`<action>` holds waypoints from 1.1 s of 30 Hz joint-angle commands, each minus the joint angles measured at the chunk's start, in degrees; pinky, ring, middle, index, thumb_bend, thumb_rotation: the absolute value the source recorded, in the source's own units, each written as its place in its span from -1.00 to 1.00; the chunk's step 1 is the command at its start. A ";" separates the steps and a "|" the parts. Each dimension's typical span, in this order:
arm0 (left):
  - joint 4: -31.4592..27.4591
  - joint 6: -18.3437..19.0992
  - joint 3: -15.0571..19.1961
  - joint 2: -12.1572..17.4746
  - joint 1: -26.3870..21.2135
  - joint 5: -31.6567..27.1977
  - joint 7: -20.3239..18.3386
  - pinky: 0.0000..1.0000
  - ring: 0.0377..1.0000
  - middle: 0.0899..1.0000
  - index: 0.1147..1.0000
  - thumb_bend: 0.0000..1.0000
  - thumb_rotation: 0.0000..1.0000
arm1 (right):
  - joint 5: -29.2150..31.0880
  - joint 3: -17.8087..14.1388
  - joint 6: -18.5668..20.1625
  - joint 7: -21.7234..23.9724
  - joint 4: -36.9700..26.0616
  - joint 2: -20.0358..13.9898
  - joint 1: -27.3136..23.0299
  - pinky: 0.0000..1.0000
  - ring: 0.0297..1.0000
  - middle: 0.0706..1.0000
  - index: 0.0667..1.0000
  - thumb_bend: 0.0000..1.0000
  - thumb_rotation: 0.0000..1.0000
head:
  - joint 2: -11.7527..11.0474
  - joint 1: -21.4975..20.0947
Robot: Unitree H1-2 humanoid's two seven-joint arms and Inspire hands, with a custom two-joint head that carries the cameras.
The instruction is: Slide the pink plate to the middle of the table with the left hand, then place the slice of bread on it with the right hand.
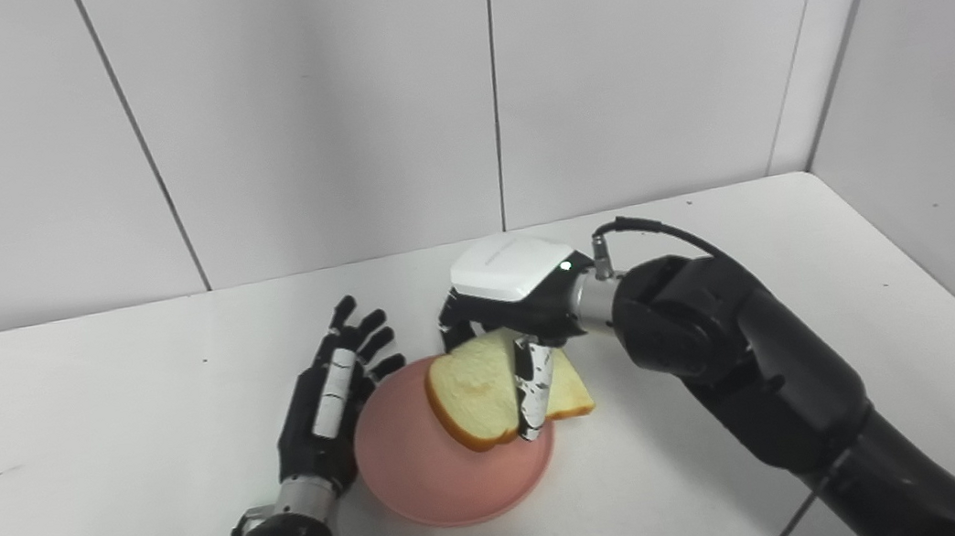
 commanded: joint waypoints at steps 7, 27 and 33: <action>2.42 2.75 0.76 -0.85 1.02 0.00 2.05 0.50 0.70 0.66 0.83 0.61 0.46 | -0.65 1.05 -2.69 -5.74 6.58 2.36 -3.58 -0.11 0.02 0.09 -0.10 0.05 -0.72 | 0.24 1.59; 2.28 2.34 1.25 -0.84 0.79 0.03 2.73 0.52 0.70 0.62 0.79 0.65 0.42 | -0.50 3.10 0.17 -6.70 10.79 7.28 -4.15 -0.14 0.04 0.18 -0.10 0.05 -0.73 | 0.33 2.08; 2.63 1.99 1.14 -1.06 0.71 0.37 3.02 0.52 0.71 0.65 0.80 0.67 0.43 | -0.30 3.70 -1.27 -6.62 10.84 7.42 -4.63 -0.15 0.04 0.18 -0.10 0.05 -0.72 | 0.18 2.06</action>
